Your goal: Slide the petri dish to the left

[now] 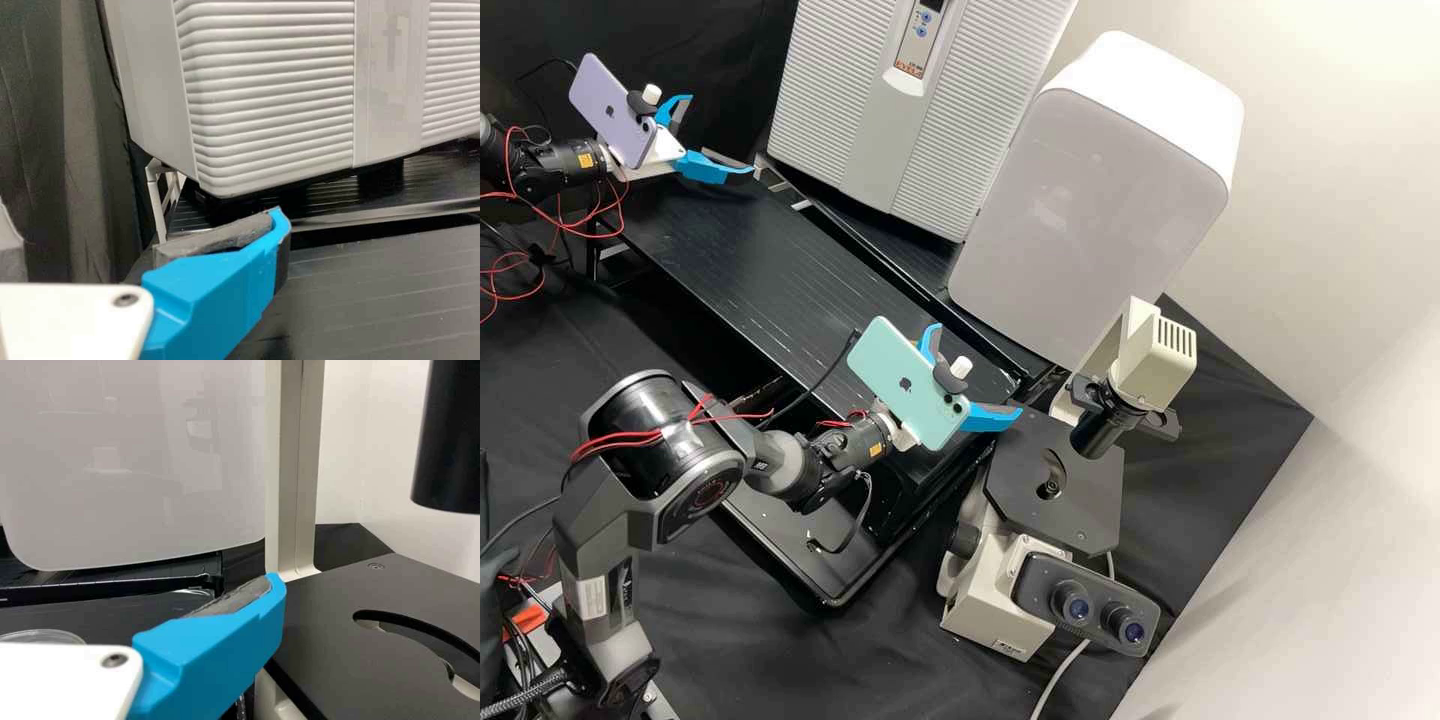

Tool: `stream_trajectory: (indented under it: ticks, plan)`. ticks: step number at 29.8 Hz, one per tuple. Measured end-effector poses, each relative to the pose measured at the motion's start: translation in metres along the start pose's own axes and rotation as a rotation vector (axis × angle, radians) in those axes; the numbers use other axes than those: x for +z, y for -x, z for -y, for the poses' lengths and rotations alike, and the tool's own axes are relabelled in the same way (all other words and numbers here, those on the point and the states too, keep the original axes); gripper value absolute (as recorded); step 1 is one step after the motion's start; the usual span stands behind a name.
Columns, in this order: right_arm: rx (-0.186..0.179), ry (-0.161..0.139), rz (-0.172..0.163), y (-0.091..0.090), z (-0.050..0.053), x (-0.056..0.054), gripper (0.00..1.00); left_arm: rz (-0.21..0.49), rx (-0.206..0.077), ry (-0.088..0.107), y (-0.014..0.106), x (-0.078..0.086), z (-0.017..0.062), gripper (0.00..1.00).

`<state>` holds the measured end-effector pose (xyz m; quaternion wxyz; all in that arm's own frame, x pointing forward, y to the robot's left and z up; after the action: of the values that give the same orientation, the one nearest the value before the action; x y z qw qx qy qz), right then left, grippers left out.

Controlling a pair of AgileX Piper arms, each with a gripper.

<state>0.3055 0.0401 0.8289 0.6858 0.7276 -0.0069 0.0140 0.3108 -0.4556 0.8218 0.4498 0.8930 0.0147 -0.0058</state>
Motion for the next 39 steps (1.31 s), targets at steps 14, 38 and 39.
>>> stream_trajectory:
  ticks: [14, 38, 39]
  plan:
    - [-0.002, -0.004, 0.003, 0.005, 0.002, 0.002, 1.00, 0.000, 0.000, 0.000, 0.000, 0.000, 0.0000, 1.00]
    - [-0.059, -0.010, -0.068, 0.039, 0.037, 0.005, 1.00, 0.000, 0.000, 0.000, 0.000, 0.000, 0.0000, 1.00]
    - [-0.068, -0.008, -0.064, 0.039, 0.040, 0.005, 1.00, 0.000, 0.000, 0.000, 0.000, 0.000, 0.0000, 1.00]
